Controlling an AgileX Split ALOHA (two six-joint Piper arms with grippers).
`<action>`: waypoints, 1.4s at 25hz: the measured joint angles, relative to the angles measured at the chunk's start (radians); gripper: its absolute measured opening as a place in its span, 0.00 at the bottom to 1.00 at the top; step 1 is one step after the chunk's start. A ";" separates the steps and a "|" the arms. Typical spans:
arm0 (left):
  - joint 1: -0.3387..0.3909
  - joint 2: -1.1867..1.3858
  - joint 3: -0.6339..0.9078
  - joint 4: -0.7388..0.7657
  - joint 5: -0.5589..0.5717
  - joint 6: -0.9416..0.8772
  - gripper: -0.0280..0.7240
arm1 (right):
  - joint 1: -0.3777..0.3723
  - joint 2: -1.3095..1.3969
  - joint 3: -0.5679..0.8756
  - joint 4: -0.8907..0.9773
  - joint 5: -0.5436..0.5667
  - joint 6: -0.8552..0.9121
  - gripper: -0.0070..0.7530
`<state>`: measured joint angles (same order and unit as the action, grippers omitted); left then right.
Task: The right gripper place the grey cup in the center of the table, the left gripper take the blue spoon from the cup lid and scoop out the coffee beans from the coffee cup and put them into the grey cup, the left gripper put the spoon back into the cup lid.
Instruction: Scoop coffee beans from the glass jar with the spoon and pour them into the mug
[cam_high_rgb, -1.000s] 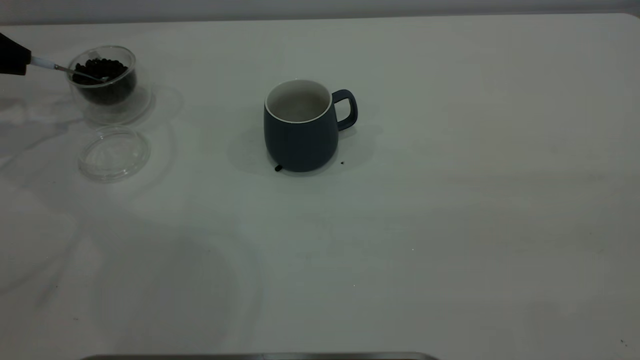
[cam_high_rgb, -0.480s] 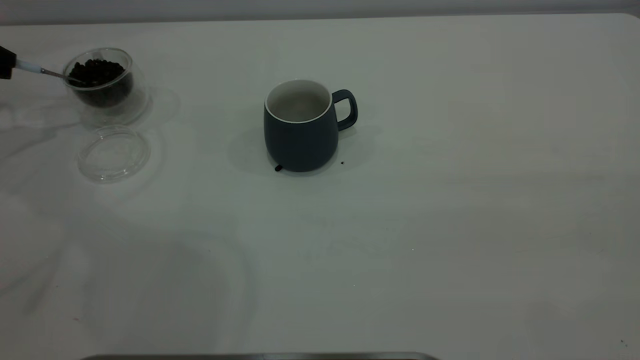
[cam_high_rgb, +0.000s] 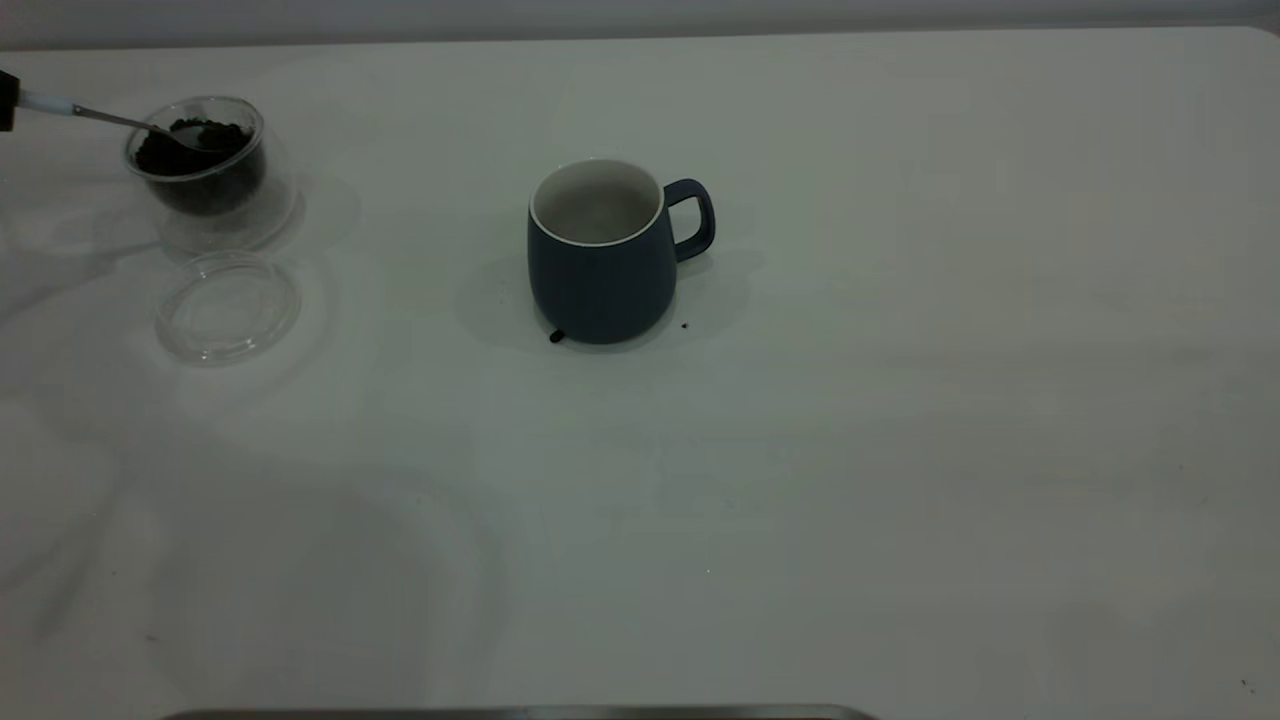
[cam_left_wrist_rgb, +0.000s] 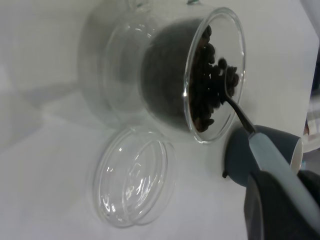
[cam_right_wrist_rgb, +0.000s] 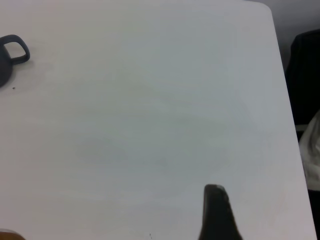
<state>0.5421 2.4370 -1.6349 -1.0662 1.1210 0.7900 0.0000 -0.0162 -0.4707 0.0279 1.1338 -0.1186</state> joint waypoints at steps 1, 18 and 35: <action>0.000 0.000 0.000 0.000 0.002 0.000 0.21 | 0.000 0.000 0.000 0.000 0.000 0.000 0.62; 0.053 0.000 0.000 -0.032 0.038 0.045 0.21 | 0.000 0.000 0.000 0.000 0.000 0.000 0.62; 0.056 0.000 0.000 -0.070 0.038 0.046 0.21 | 0.000 0.000 0.000 0.000 0.000 0.000 0.62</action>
<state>0.5983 2.4370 -1.6349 -1.1366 1.1592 0.8364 0.0000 -0.0162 -0.4707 0.0279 1.1338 -0.1186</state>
